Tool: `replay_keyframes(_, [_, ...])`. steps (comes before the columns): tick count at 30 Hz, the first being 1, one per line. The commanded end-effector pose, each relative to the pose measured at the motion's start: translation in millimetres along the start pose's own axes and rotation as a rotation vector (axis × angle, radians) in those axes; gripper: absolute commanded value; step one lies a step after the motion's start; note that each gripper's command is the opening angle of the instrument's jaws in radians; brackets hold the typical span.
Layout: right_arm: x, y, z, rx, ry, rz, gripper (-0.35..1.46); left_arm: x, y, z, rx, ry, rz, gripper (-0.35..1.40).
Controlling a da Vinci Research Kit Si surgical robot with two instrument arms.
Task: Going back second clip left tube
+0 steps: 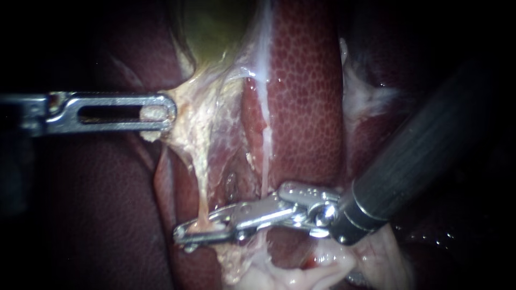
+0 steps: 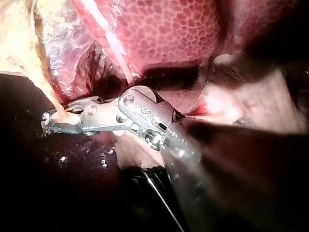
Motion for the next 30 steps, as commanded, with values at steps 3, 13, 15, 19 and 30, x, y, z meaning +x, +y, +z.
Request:
replay_keyframes(3, [0.1,-0.1,0.1,0.000,0.001,0.001,-0.35,0.0,0.0,0.0,0.001,0.000,0.000,-0.35])
replay_keyframes(13, [1.1,-0.7,1.2,-0.015,0.009,-0.058,0.41,0.0,0.1,0.0,0.001,0.000,0.000,-0.35])
replay_keyframes(15, [1.5,-0.7,1.5,-0.034,0.033,-0.093,0.54,0.0,0.1,0.0,0.001,0.000,0.000,-0.35])
replay_keyframes(19, [2.1,-0.5,1.4,-0.066,0.067,-0.131,0.60,0.0,0.1,-0.1,0.001,0.000,0.000,-0.35])
replay_keyframes(30, [1.9,0.1,-1.3,-0.070,0.067,-0.171,0.60,0.0,0.0,-0.2,0.001,0.001,0.000,-0.35])
